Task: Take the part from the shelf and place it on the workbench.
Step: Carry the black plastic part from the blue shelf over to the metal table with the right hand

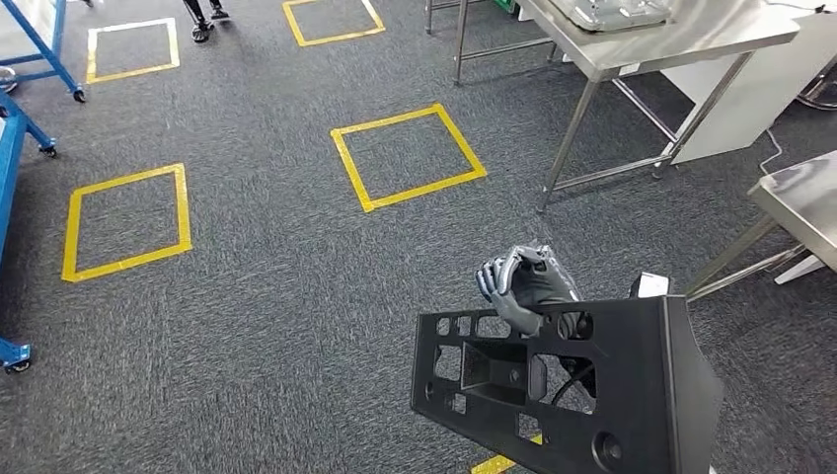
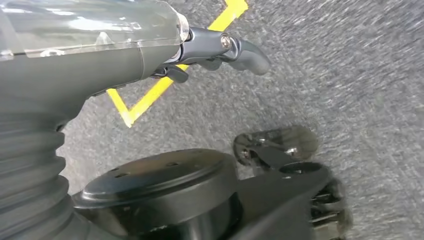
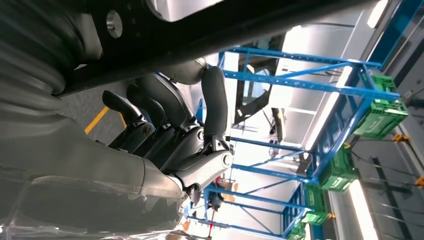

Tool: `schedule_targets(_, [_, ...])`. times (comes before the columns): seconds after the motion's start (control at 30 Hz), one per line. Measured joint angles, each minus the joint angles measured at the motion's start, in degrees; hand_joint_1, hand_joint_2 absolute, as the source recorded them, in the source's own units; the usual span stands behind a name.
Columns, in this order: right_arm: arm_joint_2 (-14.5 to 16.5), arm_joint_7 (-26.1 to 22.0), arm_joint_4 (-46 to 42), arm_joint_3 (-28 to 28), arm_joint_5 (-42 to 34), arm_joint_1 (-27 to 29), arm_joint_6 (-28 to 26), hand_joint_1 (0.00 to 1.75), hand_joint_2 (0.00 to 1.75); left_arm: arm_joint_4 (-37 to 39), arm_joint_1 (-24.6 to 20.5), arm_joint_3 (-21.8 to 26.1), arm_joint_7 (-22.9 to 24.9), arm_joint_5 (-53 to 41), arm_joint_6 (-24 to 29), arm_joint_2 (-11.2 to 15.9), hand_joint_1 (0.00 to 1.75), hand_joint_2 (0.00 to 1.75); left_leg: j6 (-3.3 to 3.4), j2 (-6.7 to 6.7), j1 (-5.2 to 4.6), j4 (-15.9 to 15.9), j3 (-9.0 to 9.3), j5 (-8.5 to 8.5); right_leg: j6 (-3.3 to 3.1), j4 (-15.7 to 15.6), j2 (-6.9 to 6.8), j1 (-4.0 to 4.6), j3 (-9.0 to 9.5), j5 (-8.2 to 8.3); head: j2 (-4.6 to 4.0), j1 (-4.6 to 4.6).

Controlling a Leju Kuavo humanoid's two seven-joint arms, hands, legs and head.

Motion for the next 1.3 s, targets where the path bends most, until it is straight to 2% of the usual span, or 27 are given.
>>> schedule_targets(0.03, [0.0, 0.0, 0.0, 0.0, 0.0, 0.1, 0.0, 1.75, 1.75, 0.0, 0.0, 0.0, 0.0, 0.0, 0.0, 0.0, 0.00, 1.75, 0.39, 0.70, 0.01, -0.2, 0.08, 0.19, 0.37, -0.1, 0.39, -0.12, -0.13, 0.08, 0.00, -0.01])
schedule_targets(0.07, [0.1, 0.0, 0.0, 0.0, 0.0, 0.2, 0.0, 1.75, 1.75, 0.0, -0.1, 0.0, 0.0, 0.0, 0.0, -0.1, 0.00, 1.75, 0.79, 1.41, 0.06, -0.5, 0.21, 0.41, 0.66, 0.3, -0.17, -0.07, -0.38, -0.26, 0.00, -0.01])
schedule_targets(0.1, [0.2, 0.0, 0.0, 0.0, 0.0, 0.1, 0.0, 1.75, 1.75, 0.0, -0.1, 0.0, 0.0, 0.0, 0.0, -0.1, 0.00, 1.75, 1.15, 2.17, 0.11, -0.9, 0.32, 0.62, 0.90, 1.7, -1.44, 0.03, -1.08, -1.19, 0.00, 0.00])
schedule_targets(0.17, [0.5, 0.0, 0.0, 0.0, 0.0, 0.0, -0.1, 1.75, 1.75, 0.0, -0.2, 0.0, -0.1, 0.0, 0.0, -0.1, 0.00, 1.75, 1.58, 3.70, -0.04, -1.2, 0.41, 0.75, 1.26, 8.1, -4.96, 0.10, -4.09, -4.66, 0.00, 0.01])
schedule_targets(0.23, [0.6, 0.0, 0.0, 0.0, 0.0, 0.2, -0.3, 1.75, 1.75, 0.0, 0.0, 0.0, -0.1, -0.2, 0.0, -0.1, 0.00, 1.75, 1.71, 5.26, -0.26, -1.2, 0.38, 0.64, 1.56, 15.2, -6.44, -0.10, -7.41, -7.31, 0.00, 0.00])
schedule_targets(0.27, [0.6, 0.1, 0.0, 0.0, 0.0, 0.4, -0.5, 1.75, 1.75, 0.0, 0.1, 0.0, -0.2, -0.4, 0.0, -0.1, 0.00, 1.75, 1.70, 6.01, -0.32, -1.1, 0.40, 0.56, 1.63, 16.2, -6.67, -0.19, -7.82, -7.19, 0.00, 0.00])
schedule_targets(0.3, [0.7, 0.1, -0.1, 0.0, 0.0, 0.7, -0.7, 1.75, 1.75, 0.0, 0.1, 0.0, -0.2, -0.5, 0.0, -0.1, 0.00, 1.75, 1.66, 6.71, -0.34, -1.1, 0.46, 0.47, 1.64, 14.7, -6.91, -0.22, -6.97, -6.02, 0.00, 0.00])
schedule_targets(0.33, [0.7, 0.1, -0.3, 0.0, 0.0, 1.0, -0.8, 1.75, 1.75, 0.0, 0.1, 0.0, -0.1, -0.7, 0.0, -0.1, 0.00, 1.75, 1.58, 7.36, -0.36, -1.1, 0.58, 0.35, 1.56, 11.1, -7.41, -0.20, -4.98, -4.16, 0.00, 0.00])
schedule_targets(0.4, [0.7, 0.1, -0.9, 0.0, 0.0, 1.4, -1.0, 1.75, 1.75, 0.0, 0.0, 0.0, -0.1, -1.0, -0.2, -0.2, 0.00, 1.75, 1.24, 8.44, -0.58, -1.1, 0.92, 0.04, 1.01, 2.8, -10.28, 0.25, -0.51, -1.46, 0.00, 0.00])
schedule_targets(0.47, [0.6, 0.1, -1.7, -0.1, 0.2, 1.8, -1.2, 1.75, 1.75, 0.0, 0.0, 0.0, 0.0, -1.3, -0.3, -0.2, 0.00, 1.75, 0.74, 9.42, -0.90, -1.1, 1.20, -0.28, 0.32, -0.6, -11.90, 0.82, 1.17, -1.02, 0.00, -0.01])
schedule_targets(0.53, [0.6, 0.1, -2.6, -0.3, 0.4, 2.7, -1.7, 1.75, 1.75, 0.0, 0.0, -0.1, 0.0, -1.6, -0.3, -0.2, 0.00, 1.75, 0.17, 10.40, -0.98, -1.1, 1.46, -0.63, -0.24, -0.8, -10.54, 0.81, 1.12, -0.93, 0.00, -0.01])
schedule_targets(0.6, [0.6, 0.1, -3.6, -0.6, 0.5, 3.7, -2.0, 1.75, 1.75, 0.0, -0.1, -0.2, -0.1, -1.9, -0.4, -0.1, 0.00, 1.75, -0.44, 9.11, -0.80, 0.4, 1.21, -1.95, -0.89, -1.2, -9.26, 0.45, 1.38, -0.71, 0.00, -0.01])
schedule_targets(0.67, [0.5, 0.1, -4.5, -0.6, 0.9, 4.4, -2.1, 1.75, 1.75, 0.0, -0.1, -0.2, -0.2, -2.1, -0.5, -0.1, 0.00, 1.75, -0.81, 6.34, -0.58, 6.4, -1.30, -5.36, -1.42, -1.4, -7.98, 0.26, 1.57, -0.60, 0.00, -0.01])
schedule_targets(0.73, [0.4, 0.2, -5.1, -0.6, 1.3, 5.1, -2.2, 1.75, 1.75, 0.0, -0.2, -0.2, -0.2, -2.1, -0.6, -0.1, 0.00, 1.75, -0.95, 5.23, -0.50, 14.2, -5.07, -8.51, -1.62, -1.3, -6.54, 0.31, 1.58, -0.62, 0.00, -0.01])
schedule_targets(0.77, [0.3, 0.2, -5.3, -0.6, 1.4, 5.5, -2.2, 1.75, 1.75, 0.0, -0.3, -0.3, -0.2, -2.1, -0.7, -0.1, 0.00, 1.75, -0.96, 5.13, -0.49, 16.0, -6.08, -8.63, -1.62, -1.3, -5.75, 0.33, 1.61, -0.63, 0.00, -0.01])
schedule_targets(0.8, [0.3, 0.3, -5.5, -0.6, 1.5, 5.7, -2.2, 1.75, 1.75, 0.0, -0.4, -0.3, -0.2, -2.2, -0.7, -0.1, 0.00, 1.75, -0.93, 5.07, -0.48, 15.5, -6.01, -7.54, -1.59, -1.2, -4.93, 0.32, 1.69, -0.67, 0.00, -0.01])
schedule_targets(0.83, [0.3, 0.4, -5.7, -0.6, 1.5, 5.8, -2.2, 1.75, 1.75, 0.0, -0.4, -0.3, -0.1, -2.2, -0.7, -0.1, 0.00, 1.75, -0.84, 4.83, -0.44, 12.7, -4.85, -5.44, -1.50, -1.1, -4.07, 0.30, 1.80, -0.73, 0.00, -0.01])
schedule_targets(0.9, [0.3, 0.6, -6.1, -0.6, 1.6, 5.9, -2.1, 1.75, 1.75, 0.0, -0.2, -0.3, 0.0, -2.2, -0.7, -0.1, 0.00, 1.75, -0.64, 2.69, -0.19, 4.6, -1.42, -1.33, -1.12, -0.7, -2.43, 0.28, 1.81, -0.93, 0.00, -0.01])
schedule_targets(0.97, [0.3, 0.7, -6.4, -0.6, 1.6, 5.9, -2.0, 1.75, 1.75, 0.0, -0.1, -0.3, 0.0, -2.2, -0.6, -0.1, 0.00, 1.75, -0.35, 0.70, 0.03, 0.2, 0.37, -0.09, -0.50, -0.4, -1.08, 0.27, 1.33, -0.92, 0.00, -0.01])
schedule_targets(1.03, [0.3, 0.7, -6.5, -0.7, 1.5, 6.1, -1.9, 1.75, 1.75, 0.0, 0.0, -0.3, 0.1, -2.2, -0.6, -0.1, 0.00, 1.75, 0.23, 1.10, -0.02, -0.2, 0.54, -0.18, 0.29, -0.5, 0.09, 0.11, 0.85, -0.62, 0.00, -0.01])
schedule_targets(1.07, [0.4, 0.7, -6.6, -0.9, 1.5, 6.3, -1.9, 1.75, 1.75, 0.0, -0.1, -0.3, 0.1, -2.2, -0.6, -0.1, 0.00, 1.75, 0.64, 1.69, -0.02, -0.5, 0.60, -0.01, 0.63, -0.4, -0.27, 0.08, 0.69, -0.70, 0.00, -0.01])
schedule_targets(1.13, [0.6, 0.7, -6.7, -1.2, 1.5, 6.5, -1.9, 1.75, 1.75, 0.0, -0.2, -0.3, 0.1, -2.2, -0.6, -0.1, 0.00, 1.75, 1.41, 3.00, 0.10, -1.0, 0.76, 0.32, 1.14, 2.5, -3.02, 0.17, -0.72, -2.50, 0.00, -0.01])
schedule_targets(1.17, [0.7, 0.7, -6.7, -1.3, 1.5, 6.5, -1.9, 1.75, 1.75, 0.0, -0.1, -0.3, 0.2, -2.2, -0.6, -0.1, 0.00, 1.75, 1.62, 3.68, 0.06, -1.1, 0.79, 0.36, 1.30, 5.6, -4.85, 0.15, -2.18, -4.20, 0.00, -0.01])
schedule_targets(1.2, [0.7, 0.7, -6.7, -1.3, 1.5, 6.6, -1.9, 1.75, 1.75, 0.0, -0.1, -0.3, 0.2, -2.2, -0.7, -0.1, 0.00, 1.75, 1.73, 4.38, -0.03, -1.1, 0.76, 0.32, 1.48, 9.5, -5.96, 0.09, -4.10, -6.06, 0.00, -0.01])
schedule_targets(1.23, [0.8, 0.7, -6.7, -1.3, 1.4, 6.7, -1.9, 1.75, 1.75, 0.0, 0.1, -0.3, 0.3, -2.2, -0.7, -0.1, 0.00, 1.75, 1.78, 5.10, -0.12, -1.1, 0.76, 0.25, 1.63, 13.1, -6.42, -0.03, -5.88, -7.43, 0.00, -0.01])
schedule_targets(1.27, [0.8, 0.7, -6.7, -1.3, 1.5, 6.8, -1.9, 1.75, 1.75, 0.0, 0.2, -0.3, 0.4, -2.2, -0.7, -0.1, 0.00, 1.75, 1.79, 5.83, -0.18, -1.1, 0.78, 0.16, 1.71, 15.3, -6.62, -0.11, -6.99, -7.88, 0.00, -0.01])
schedule_targets(1.3, [0.8, 0.7, -6.7, -1.3, 1.5, 7.0, -1.9, 1.75, 1.75, 0.0, 0.2, -0.3, 0.4, -2.3, -0.7, -0.1, 0.00, 1.75, 1.76, 6.54, -0.22, -1.1, 0.84, 0.05, 1.71, 15.4, -6.76, -0.15, -6.99, -7.25, 0.00, -0.01])
